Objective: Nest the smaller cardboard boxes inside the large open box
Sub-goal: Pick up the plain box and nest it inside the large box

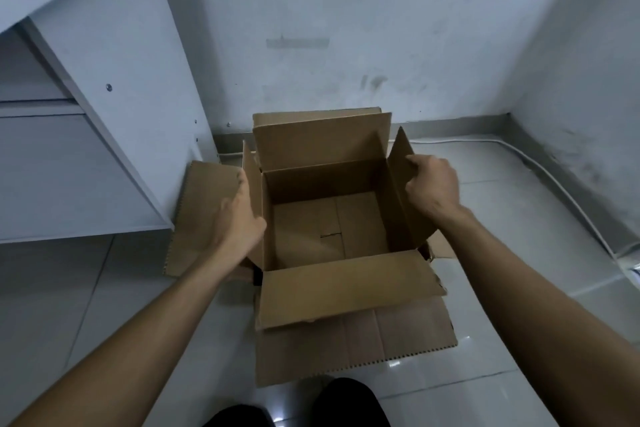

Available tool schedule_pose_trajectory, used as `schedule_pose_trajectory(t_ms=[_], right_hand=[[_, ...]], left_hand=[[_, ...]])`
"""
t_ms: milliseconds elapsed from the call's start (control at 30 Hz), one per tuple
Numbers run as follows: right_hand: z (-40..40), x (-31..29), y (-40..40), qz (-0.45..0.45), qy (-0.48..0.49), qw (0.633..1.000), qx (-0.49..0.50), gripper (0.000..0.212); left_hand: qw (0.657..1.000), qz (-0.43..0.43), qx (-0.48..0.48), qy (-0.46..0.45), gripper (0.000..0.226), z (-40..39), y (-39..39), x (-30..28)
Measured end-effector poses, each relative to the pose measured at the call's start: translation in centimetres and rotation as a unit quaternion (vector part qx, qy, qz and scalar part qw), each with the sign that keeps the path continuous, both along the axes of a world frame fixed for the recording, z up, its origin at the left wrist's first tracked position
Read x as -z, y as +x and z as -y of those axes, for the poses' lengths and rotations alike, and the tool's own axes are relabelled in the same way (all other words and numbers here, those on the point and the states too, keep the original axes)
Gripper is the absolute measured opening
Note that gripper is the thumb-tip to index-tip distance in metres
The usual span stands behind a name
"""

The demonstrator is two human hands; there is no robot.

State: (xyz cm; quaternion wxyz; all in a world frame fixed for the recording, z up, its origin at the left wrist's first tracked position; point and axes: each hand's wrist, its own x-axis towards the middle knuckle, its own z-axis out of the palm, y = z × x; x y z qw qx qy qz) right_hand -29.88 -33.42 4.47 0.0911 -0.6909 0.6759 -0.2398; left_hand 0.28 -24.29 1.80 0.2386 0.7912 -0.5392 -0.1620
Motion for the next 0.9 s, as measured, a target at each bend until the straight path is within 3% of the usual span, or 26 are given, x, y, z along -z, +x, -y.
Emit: schedule_pose_trajectory(t_ms=[267,333,400,433,600,667,767,900], right_hand=[[-2.0,7.5,0.6,0.024,0.146,0.988,-0.037,0.072],[-3.1,9.7,0.1,-0.004,0.204,0.978,-0.049,0.074],[-3.8,11.6,-0.3,-0.013,0.263,0.963,-0.049,0.075],[-3.8,12.1,-0.4,-0.003,0.277,0.96,-0.045,0.075],[-2.6,12.2,0.2,0.062,0.15,0.986,0.045,0.067],[-2.5,12.5,0.0,0.068,0.143,0.985,0.071,0.065],[-2.6,12.3,-0.7,0.022,0.174,0.981,0.078,0.059],[-3.8,11.0,-1.9,-0.161,-0.056,0.985,0.008,0.042]], left_hand=[[0.998,-0.016,0.05,0.036,0.099,-0.3,-0.6,6.4],[0.99,0.096,0.079,0.059,0.097,-0.3,-0.5,7.9],[0.959,0.237,0.107,0.115,0.1,-0.1,-0.1,8.9],[0.949,0.257,0.116,0.142,0.102,0.0,0.1,9.2],[0.922,0.313,0.142,0.179,0.096,0.6,0.7,9.8],[0.921,0.315,0.141,0.181,0.094,1.0,0.6,9.8],[0.93,0.276,0.134,0.202,0.099,1.2,0.4,9.5],[0.938,0.267,0.132,0.178,0.098,0.5,0.1,9.1]])
